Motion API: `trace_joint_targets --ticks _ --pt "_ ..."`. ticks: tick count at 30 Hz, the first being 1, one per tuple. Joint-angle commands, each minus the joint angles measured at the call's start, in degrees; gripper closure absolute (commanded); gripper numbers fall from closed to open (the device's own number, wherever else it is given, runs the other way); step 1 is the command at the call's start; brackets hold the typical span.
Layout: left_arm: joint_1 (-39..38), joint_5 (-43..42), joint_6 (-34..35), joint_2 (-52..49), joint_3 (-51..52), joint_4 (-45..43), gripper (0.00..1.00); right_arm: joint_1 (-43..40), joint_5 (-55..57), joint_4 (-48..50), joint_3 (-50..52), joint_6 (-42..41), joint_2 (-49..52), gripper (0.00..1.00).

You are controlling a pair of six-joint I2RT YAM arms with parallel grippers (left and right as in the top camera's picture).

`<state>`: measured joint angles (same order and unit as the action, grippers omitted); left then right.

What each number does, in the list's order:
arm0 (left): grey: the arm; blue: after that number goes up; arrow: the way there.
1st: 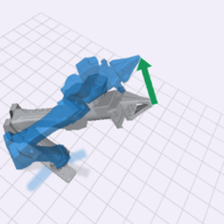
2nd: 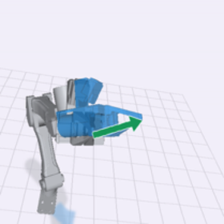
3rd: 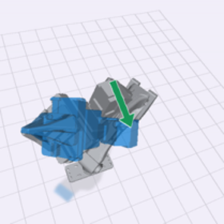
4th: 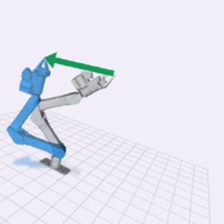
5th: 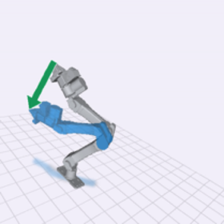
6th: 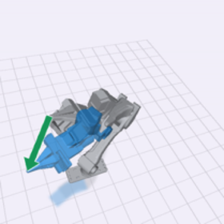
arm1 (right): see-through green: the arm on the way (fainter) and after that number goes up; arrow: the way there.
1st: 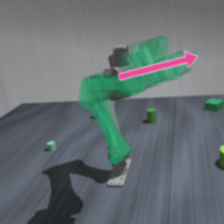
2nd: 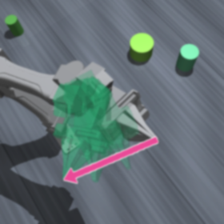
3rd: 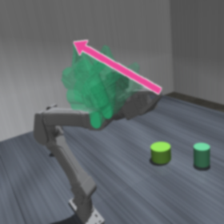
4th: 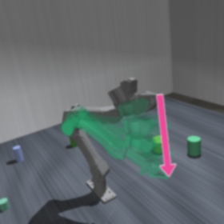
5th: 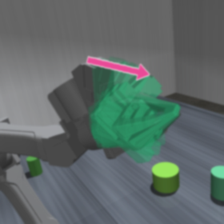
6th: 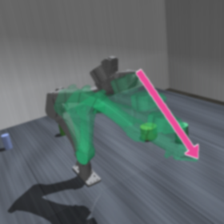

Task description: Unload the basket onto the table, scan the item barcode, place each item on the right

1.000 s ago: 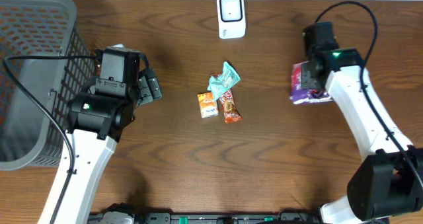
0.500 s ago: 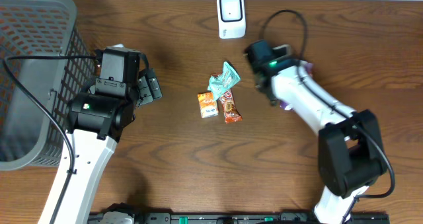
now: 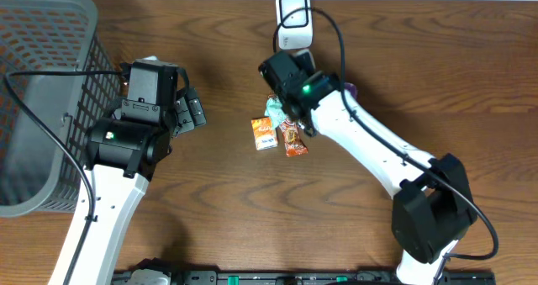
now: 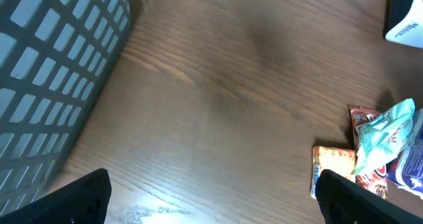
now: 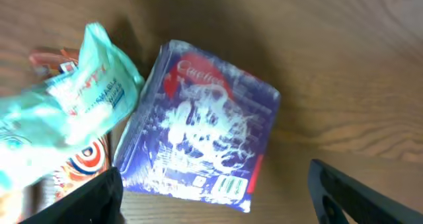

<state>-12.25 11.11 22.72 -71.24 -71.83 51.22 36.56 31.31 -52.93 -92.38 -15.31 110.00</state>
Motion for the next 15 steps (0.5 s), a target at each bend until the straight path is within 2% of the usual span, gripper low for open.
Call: trace_joint_targets --ticks 1,4,6,9,12,15 --pt "0.1 1.2 0.5 0.5 -0.4 0.2 0.02 -3.4 -3.4 -2.3 -5.6 0.2 -0.4 0.11" --pt "0.1 1.2 0.5 0.5 -0.4 0.2 0.02 -7.5 -10.6 -4.1 -8.0 3.3 -0.4 0.02" --pt "0.1 1.2 0.5 0.5 -0.4 0.2 0.02 -10.0 -15.9 -4.9 -8.1 7.4 -0.4 0.01" --pt "0.1 1.2 0.5 0.5 -0.4 0.2 0.02 -14.1 -22.6 -7.4 -7.8 11.6 -0.3 0.01" --pt "0.1 1.2 0.5 0.5 -0.4 0.2 0.02 -18.6 -29.2 -8.0 -7.5 12.0 -0.3 0.01" --pt "0.1 1.2 0.5 0.5 -0.4 0.2 0.02 -24.2 -41.0 -6.6 -6.3 12.3 -0.3 0.01"
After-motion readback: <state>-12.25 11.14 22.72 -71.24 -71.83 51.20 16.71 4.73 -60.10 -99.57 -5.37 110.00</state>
